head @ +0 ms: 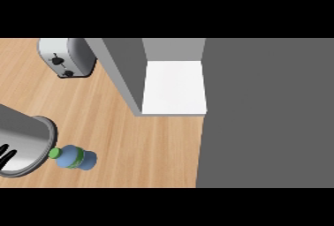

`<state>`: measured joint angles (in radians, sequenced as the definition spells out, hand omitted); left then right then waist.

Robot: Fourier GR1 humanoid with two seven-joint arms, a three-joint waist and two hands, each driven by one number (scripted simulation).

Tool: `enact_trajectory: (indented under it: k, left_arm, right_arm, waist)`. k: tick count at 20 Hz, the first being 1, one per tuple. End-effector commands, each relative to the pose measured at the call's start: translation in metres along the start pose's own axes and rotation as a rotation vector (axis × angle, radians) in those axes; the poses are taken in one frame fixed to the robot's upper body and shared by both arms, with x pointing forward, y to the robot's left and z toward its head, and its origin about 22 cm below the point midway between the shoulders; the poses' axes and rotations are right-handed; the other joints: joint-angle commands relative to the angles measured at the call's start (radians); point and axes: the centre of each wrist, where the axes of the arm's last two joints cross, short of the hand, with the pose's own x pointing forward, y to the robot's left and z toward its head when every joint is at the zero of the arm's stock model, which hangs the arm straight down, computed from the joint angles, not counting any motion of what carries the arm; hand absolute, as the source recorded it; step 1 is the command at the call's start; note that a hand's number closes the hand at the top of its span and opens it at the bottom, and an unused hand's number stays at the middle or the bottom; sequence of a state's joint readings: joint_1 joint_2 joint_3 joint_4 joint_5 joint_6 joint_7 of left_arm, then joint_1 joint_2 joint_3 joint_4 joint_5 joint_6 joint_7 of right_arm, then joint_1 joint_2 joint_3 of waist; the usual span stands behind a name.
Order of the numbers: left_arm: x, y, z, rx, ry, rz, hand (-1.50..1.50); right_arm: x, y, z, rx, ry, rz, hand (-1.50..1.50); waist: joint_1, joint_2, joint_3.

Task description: Pick up the bottled water, place it into the cabinet and close the cabinet

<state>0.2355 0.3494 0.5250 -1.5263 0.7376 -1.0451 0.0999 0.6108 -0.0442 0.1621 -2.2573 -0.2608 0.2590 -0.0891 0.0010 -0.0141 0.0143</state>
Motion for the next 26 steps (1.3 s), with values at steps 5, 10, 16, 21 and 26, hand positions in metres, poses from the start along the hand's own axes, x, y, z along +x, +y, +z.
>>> enact_trajectory:
  k: [5, 10, 16, 21, 26]
  left_arm:
    - [-0.027, 0.016, -0.026, 0.031, 0.063, 0.007, -1.50]
    - [-0.042, 0.006, -0.024, 0.029, 0.133, 0.003, -1.50]
    - [-0.055, 0.004, -0.018, 0.087, 0.178, 0.041, -1.50]
    - [-0.063, -0.003, -0.012, 0.106, 0.195, 0.070, -1.50]
    - [-0.074, -0.009, 0.004, 0.113, 0.185, 0.105, -1.50]
  right_arm:
    - [-0.009, 0.005, 0.002, 0.011, -0.017, 0.001, -1.50]
    - [-0.014, 0.006, -0.004, 0.028, -0.013, -0.022, -1.50]
    - [-0.009, 0.014, -0.006, 0.049, -0.016, -0.040, -1.50]
    - [-0.006, 0.009, -0.003, 0.084, -0.006, -0.031, -1.50]
    - [-0.012, 0.009, -0.002, 0.085, -0.004, -0.050, -1.50]
  waist:
    - [-0.027, 0.016, -0.016]
    - [-0.031, 0.019, -0.017]
    - [-0.065, 0.027, -0.019]
    - [-0.091, 0.032, -0.020]
    - [-0.098, 0.031, -0.022]
